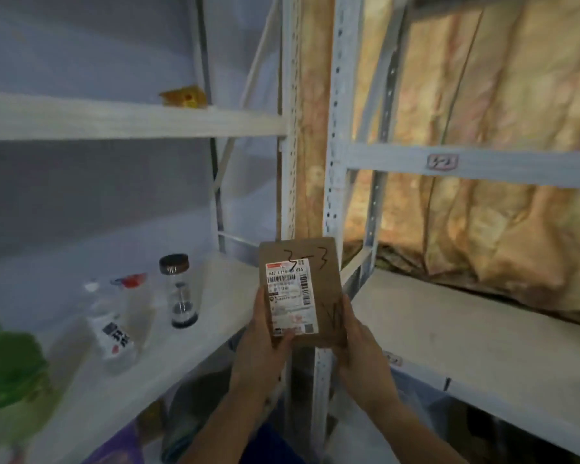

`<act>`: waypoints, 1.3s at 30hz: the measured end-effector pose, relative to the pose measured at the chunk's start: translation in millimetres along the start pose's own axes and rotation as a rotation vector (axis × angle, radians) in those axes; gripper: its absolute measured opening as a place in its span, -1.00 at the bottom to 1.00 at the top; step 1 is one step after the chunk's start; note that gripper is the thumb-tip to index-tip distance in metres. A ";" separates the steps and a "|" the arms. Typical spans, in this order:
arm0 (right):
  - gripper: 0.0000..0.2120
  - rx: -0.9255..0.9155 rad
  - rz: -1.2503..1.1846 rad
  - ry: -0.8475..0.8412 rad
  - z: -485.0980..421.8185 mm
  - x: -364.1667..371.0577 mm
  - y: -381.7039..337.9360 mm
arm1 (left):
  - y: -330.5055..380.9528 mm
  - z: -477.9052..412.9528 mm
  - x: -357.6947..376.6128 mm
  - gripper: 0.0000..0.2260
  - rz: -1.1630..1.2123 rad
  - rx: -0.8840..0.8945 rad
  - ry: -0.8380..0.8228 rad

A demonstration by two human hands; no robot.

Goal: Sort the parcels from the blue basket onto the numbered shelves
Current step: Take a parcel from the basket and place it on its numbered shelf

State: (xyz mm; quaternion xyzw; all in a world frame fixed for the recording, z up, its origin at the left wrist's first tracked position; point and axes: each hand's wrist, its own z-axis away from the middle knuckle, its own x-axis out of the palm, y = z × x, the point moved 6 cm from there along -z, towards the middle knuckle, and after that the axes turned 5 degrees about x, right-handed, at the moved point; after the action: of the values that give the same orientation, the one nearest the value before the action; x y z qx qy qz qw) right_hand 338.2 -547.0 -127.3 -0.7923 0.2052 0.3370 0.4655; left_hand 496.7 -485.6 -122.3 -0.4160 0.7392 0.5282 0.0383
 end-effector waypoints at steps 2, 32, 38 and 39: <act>-0.11 -0.006 -0.026 0.070 10.6 -45.3 -26.8 | 54.2 -6.3 -27.2 -0.41 0.069 0.147 0.043; -0.06 -0.092 0.208 0.580 151.3 -368.6 -64.4 | 366.1 57.1 -33.3 0.02 0.133 0.677 -0.007; -0.15 -0.063 0.332 0.667 175.2 -427.4 -17.8 | 426.6 70.5 23.1 -0.04 0.179 0.755 -0.067; -0.18 -0.054 0.355 0.682 179.2 -438.9 -9.4 | 437.6 73.6 33.0 -0.04 0.195 0.764 -0.069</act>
State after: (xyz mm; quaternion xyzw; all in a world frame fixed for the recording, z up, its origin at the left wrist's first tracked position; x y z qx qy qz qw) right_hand -19.6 -380.5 135.7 -0.8229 0.4734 0.1345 0.2840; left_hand 160.2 -402.8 156.9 -0.2816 0.9169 0.2301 0.1648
